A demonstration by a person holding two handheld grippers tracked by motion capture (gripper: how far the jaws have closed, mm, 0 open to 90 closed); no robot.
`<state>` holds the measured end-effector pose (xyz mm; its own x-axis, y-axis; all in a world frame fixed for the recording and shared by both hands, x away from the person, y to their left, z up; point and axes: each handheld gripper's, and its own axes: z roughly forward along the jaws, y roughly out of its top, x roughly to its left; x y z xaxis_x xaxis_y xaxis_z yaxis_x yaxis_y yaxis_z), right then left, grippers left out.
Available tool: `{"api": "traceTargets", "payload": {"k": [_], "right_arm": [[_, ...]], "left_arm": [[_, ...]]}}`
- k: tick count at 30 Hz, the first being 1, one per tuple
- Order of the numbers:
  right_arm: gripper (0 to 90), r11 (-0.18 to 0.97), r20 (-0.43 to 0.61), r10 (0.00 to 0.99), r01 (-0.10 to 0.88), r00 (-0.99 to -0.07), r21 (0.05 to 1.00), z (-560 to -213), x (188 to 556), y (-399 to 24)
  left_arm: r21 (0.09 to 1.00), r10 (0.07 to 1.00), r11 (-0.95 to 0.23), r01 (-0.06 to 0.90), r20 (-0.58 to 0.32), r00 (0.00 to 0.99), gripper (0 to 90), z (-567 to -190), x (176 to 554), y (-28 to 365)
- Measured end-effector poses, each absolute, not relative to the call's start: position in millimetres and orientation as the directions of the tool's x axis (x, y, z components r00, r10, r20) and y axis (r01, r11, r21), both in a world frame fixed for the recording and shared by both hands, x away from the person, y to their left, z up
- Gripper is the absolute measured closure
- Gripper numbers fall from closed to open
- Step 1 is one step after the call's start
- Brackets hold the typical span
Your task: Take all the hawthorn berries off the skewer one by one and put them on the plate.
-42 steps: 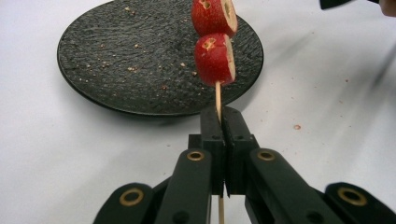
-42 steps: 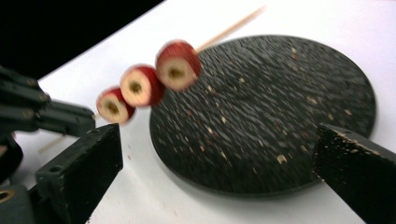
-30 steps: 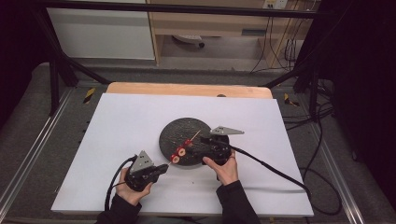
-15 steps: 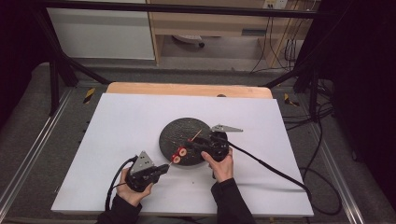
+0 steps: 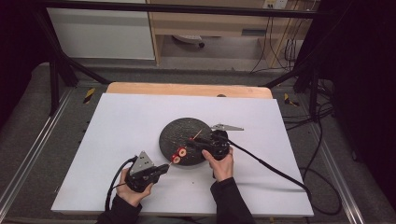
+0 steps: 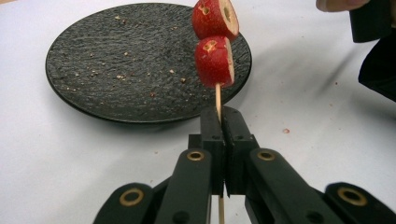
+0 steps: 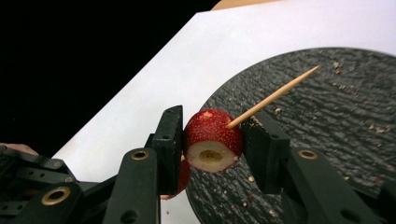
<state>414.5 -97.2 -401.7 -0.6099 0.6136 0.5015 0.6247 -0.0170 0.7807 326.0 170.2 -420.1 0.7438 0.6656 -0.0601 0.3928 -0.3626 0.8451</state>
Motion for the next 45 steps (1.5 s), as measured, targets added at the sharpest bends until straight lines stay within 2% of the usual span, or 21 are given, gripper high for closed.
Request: {"api": "traceTargets", "payload": {"k": [30, 38, 45], "right_arm": [[61.1, -0.075, 0.444, 0.706, 0.566, -0.552, 0.821, -361, 450, -140], [61.1, -0.039, 0.432, 0.721, 0.591, -0.542, 0.806, -375, 455, -135], [61.0, 0.032, 0.424, 0.728, 0.644, -0.539, 0.764, -412, 458, -114]], "left_arm": [[0.862, 0.671, -0.318, 0.395, -0.09, 0.736, 88.5, -415, 328, 182], [0.866, 0.685, -0.292, 0.405, -0.106, 0.721, 88.4, -413, 331, 190], [0.863, 0.692, -0.29, 0.413, -0.11, 0.714, 88.4, -414, 333, 192]]}}
